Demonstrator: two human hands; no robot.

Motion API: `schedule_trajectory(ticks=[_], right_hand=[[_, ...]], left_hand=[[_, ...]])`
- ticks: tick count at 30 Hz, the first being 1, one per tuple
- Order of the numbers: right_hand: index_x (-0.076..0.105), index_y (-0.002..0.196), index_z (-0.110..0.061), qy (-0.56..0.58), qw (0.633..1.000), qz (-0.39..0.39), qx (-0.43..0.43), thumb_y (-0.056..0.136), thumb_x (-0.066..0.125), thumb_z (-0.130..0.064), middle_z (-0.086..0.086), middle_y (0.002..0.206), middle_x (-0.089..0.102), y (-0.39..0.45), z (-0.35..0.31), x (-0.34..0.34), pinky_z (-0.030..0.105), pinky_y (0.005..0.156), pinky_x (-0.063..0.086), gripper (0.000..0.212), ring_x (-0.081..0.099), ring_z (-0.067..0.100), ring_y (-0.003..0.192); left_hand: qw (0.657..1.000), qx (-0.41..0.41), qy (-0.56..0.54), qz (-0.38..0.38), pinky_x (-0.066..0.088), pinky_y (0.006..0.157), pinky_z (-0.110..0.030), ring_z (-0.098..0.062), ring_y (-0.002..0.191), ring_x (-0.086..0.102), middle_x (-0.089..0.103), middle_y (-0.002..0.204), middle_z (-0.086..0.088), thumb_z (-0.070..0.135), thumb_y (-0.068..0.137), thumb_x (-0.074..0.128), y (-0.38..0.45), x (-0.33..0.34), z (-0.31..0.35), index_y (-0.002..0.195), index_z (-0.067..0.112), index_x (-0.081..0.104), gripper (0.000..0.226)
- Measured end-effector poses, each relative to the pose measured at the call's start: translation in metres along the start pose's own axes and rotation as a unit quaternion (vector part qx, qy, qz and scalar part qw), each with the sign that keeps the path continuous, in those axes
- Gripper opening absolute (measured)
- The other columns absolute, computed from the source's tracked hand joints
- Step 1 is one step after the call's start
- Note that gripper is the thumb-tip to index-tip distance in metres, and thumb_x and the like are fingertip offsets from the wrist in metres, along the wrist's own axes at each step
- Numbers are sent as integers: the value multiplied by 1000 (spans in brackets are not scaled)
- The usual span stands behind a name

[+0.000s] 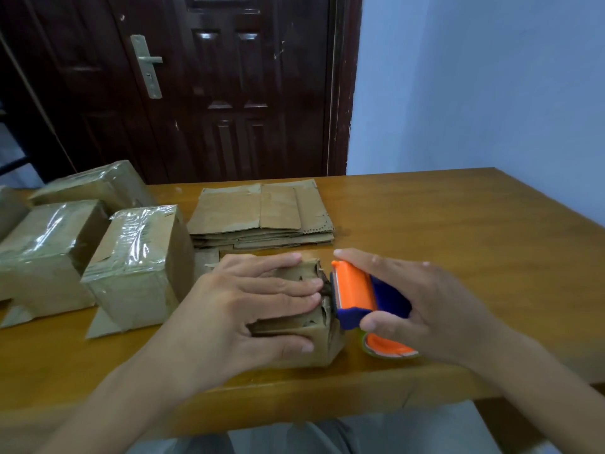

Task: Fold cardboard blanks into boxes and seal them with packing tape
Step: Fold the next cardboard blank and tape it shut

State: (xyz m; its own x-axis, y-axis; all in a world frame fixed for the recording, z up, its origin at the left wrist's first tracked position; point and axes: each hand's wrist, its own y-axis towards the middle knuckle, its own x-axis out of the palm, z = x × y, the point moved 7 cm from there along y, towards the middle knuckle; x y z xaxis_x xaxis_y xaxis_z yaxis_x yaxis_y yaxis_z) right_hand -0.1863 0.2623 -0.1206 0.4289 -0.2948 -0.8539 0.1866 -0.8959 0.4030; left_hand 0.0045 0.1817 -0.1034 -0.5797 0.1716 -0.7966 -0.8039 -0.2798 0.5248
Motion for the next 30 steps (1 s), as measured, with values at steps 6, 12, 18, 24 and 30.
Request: schedule_trajectory(ticks=[6, 12, 18, 24, 30], right_hand=[[24, 159, -44, -24, 999, -27, 20, 92, 54, -78, -45, 108, 44, 9, 3, -2, 6, 73, 45, 81, 53, -18, 96], [30, 156, -48, -20, 998, -16, 53, 91, 50, -79, -27, 87, 58, 22, 12, -11, 14, 64, 41, 74, 59, -1, 83], [31, 157, -49, 11, 998, -49, 45, 93, 54, -71, -34, 88, 60, 42, 10, -29, 13, 65, 43, 71, 60, 2, 81], [24, 157, -57, -52, 995, -85, 8, 87, 51, -77, -43, 93, 54, 58, -9, -54, 11, 70, 43, 78, 56, -5, 93], [14, 156, -64, -167, 974, -153, -1, 87, 45, -84, -40, 105, 54, 60, -9, -67, 13, 62, 35, 78, 50, -14, 96]], left_hand=[[997, 16, 61, -48, 47, 109, -47, 0, 144, 40, 46, 157, 25, 72, 87, 67, 12, -3, 0, 132, 41, 67, 54], [962, -14, 204, -181, 37, 114, -40, -13, 144, 35, 11, 172, 8, 80, 86, 55, 37, 3, -2, 137, 53, 28, 63], [994, 7, 81, -73, 48, 103, -43, -8, 131, 43, 42, 150, 14, 68, 87, 69, 37, -20, -12, 128, 46, 52, 49], [989, -65, -91, 93, 57, 93, -31, -11, 129, 57, 50, 145, 18, 60, 85, 74, 2, -46, -25, 119, 39, 63, 41], [938, -126, -261, 191, 62, 90, -32, -13, 132, 58, 52, 147, 16, 47, 78, 84, -32, -28, -30, 115, 37, 64, 44]])
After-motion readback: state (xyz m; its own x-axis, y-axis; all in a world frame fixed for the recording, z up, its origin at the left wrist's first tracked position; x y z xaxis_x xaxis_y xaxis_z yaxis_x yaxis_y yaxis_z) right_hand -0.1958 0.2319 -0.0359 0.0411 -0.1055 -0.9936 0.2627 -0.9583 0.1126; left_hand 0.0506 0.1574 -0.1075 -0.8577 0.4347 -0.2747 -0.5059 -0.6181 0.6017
